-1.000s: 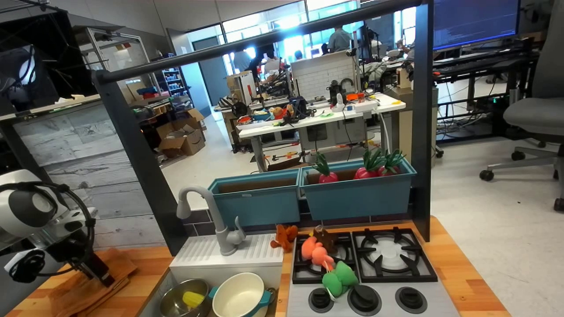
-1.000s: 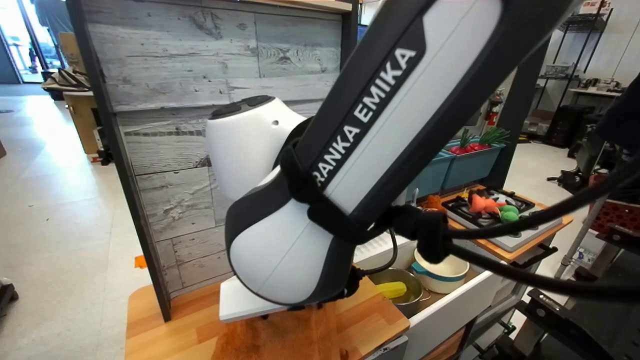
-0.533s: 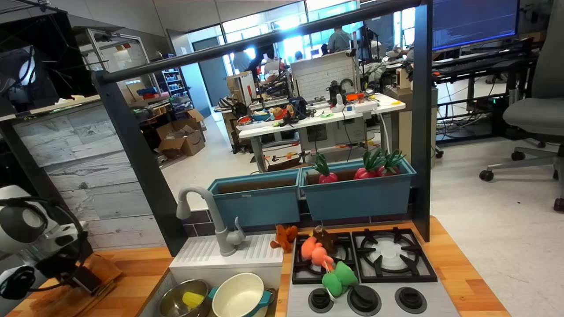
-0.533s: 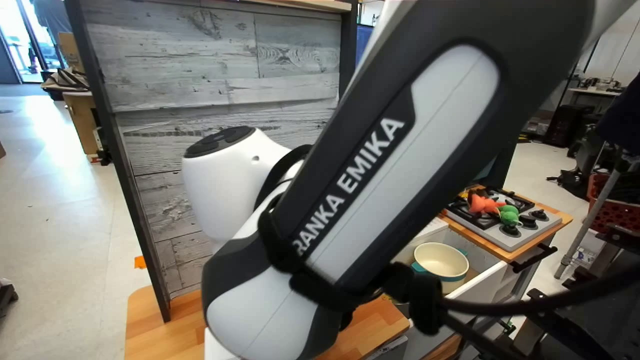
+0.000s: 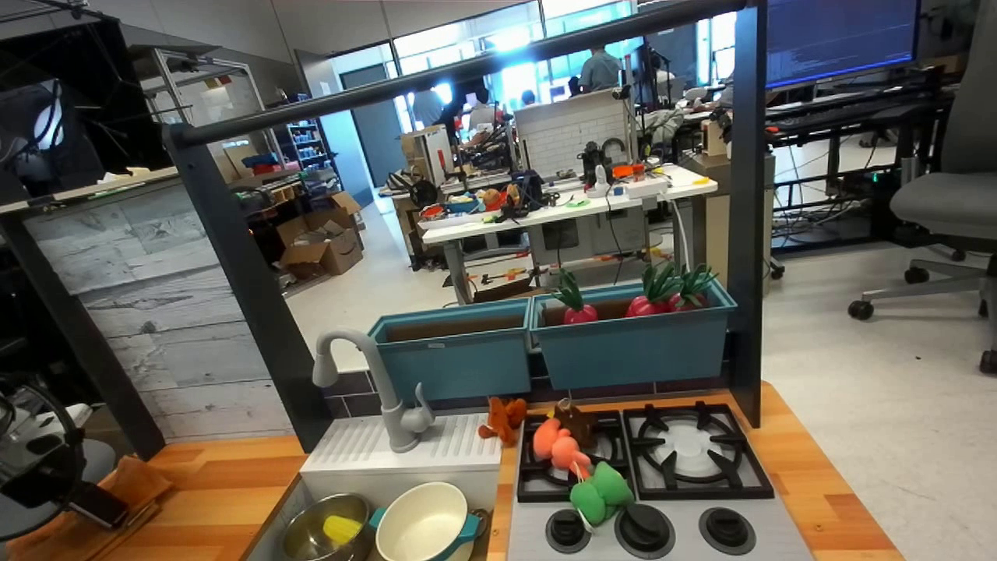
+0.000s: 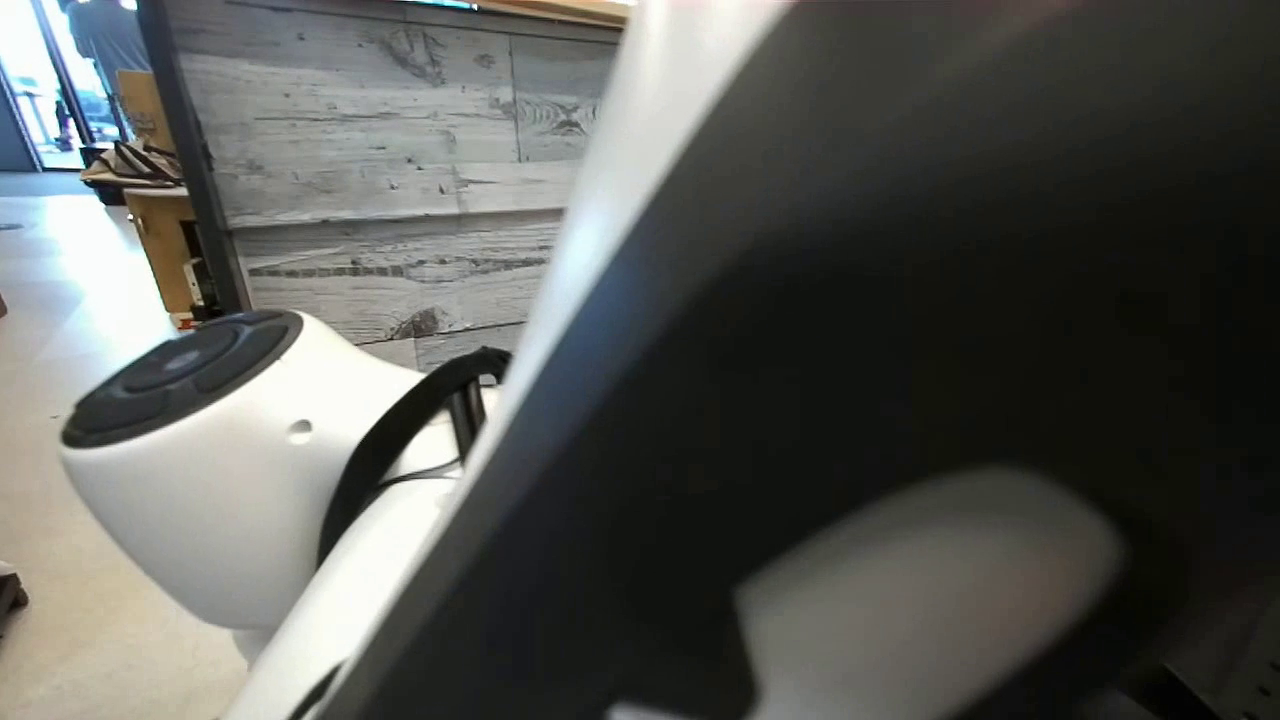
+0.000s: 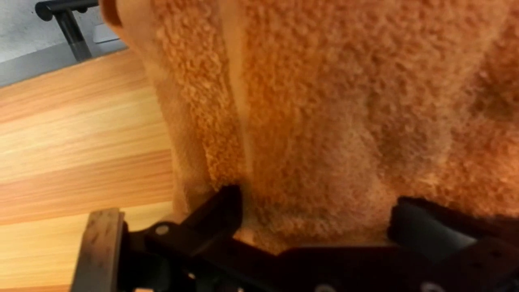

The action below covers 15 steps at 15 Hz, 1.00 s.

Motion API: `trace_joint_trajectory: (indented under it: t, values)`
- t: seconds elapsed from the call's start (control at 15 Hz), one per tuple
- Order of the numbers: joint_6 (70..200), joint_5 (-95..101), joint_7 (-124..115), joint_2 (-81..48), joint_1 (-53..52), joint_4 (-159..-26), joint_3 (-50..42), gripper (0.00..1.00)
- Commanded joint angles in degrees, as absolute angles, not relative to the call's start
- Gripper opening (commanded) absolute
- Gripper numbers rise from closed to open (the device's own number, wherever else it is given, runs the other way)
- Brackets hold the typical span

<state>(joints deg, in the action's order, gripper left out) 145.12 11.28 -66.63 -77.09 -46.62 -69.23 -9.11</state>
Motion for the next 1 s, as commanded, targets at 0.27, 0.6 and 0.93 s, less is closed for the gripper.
trace_joint_trajectory:
  t: [0.27, 0.6, 0.93]
  values:
    - [149.75, 10.47, -81.95, -75.0, -45.25, -82.29, -19.85, 1.0]
    - [146.88, 12.26, -86.24, -76.61, -44.15, -80.08, -20.08, 1.0]
    - [145.82, 14.45, -83.92, -80.13, -46.83, -69.59, -15.71, 1.0]
